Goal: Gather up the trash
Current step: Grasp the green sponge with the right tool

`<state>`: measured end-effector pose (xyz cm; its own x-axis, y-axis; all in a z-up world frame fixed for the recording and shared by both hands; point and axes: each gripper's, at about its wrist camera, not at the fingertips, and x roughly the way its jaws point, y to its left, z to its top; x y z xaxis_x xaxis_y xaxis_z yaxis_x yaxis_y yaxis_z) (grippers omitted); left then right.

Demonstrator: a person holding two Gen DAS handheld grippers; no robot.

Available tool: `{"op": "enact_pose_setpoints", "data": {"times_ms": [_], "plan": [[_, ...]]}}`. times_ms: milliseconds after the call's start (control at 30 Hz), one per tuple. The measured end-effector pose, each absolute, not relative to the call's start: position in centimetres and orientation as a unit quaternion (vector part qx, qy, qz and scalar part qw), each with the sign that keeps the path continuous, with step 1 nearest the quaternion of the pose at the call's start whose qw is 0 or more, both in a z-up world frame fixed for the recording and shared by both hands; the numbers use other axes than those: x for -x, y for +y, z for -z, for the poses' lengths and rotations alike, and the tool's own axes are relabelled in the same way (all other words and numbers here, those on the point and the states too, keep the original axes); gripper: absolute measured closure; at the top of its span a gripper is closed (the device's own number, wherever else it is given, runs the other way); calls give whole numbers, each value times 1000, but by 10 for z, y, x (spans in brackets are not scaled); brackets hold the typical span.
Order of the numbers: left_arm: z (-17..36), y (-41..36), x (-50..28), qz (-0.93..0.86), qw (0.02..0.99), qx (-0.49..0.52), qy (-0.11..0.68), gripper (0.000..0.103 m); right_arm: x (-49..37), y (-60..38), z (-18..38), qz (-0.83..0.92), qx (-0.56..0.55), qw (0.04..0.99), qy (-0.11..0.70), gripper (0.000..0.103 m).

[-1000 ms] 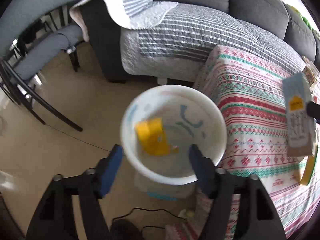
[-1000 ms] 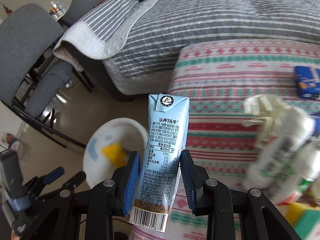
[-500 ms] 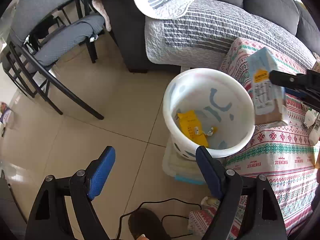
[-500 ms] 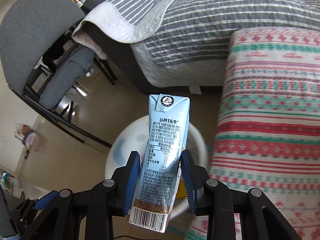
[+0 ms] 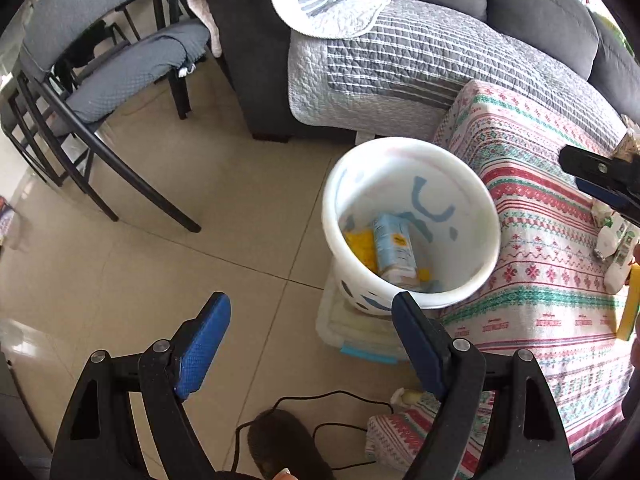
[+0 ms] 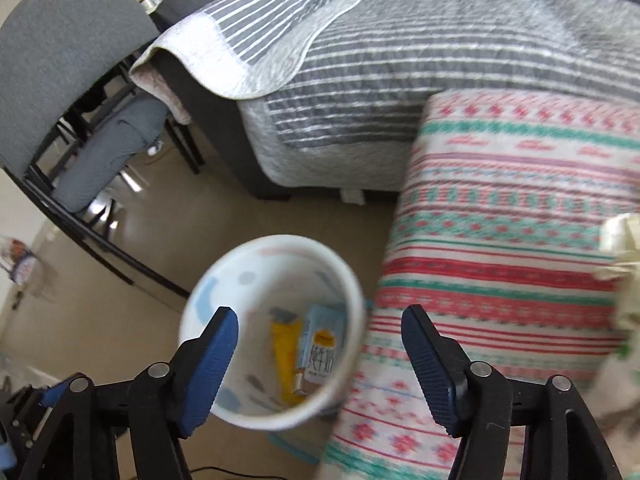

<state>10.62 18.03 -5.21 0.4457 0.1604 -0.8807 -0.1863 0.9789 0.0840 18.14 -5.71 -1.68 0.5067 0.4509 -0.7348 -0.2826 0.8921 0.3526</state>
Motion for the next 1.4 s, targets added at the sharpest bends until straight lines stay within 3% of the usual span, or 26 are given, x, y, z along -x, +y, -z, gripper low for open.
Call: {"op": "enact_pose_setpoints", "data": {"times_ms": [433, 933, 967, 1033, 1067, 1400], "plan": [[43, 127, -109, -55, 848, 20, 526, 18, -144, -166, -8, -100, -42, 878, 466, 21], [39, 72, -110, -6, 842, 10, 539, 18, -121, -243, 46, -23, -95, 816, 570, 19], [39, 69, -112, -3, 842, 8, 540, 18, -120, -243, 51, -23, -96, 813, 574, 20], [39, 65, -112, 1, 841, 6, 540, 18, -118, -246, 58, -22, -99, 806, 583, 38], [39, 61, -112, 5, 841, 4, 540, 18, -118, -246, 60, -26, -105, 802, 587, 40], [38, 18, -115, 47, 840, -12, 541, 18, -92, -275, 17, -28, -114, 841, 528, 43]]}}
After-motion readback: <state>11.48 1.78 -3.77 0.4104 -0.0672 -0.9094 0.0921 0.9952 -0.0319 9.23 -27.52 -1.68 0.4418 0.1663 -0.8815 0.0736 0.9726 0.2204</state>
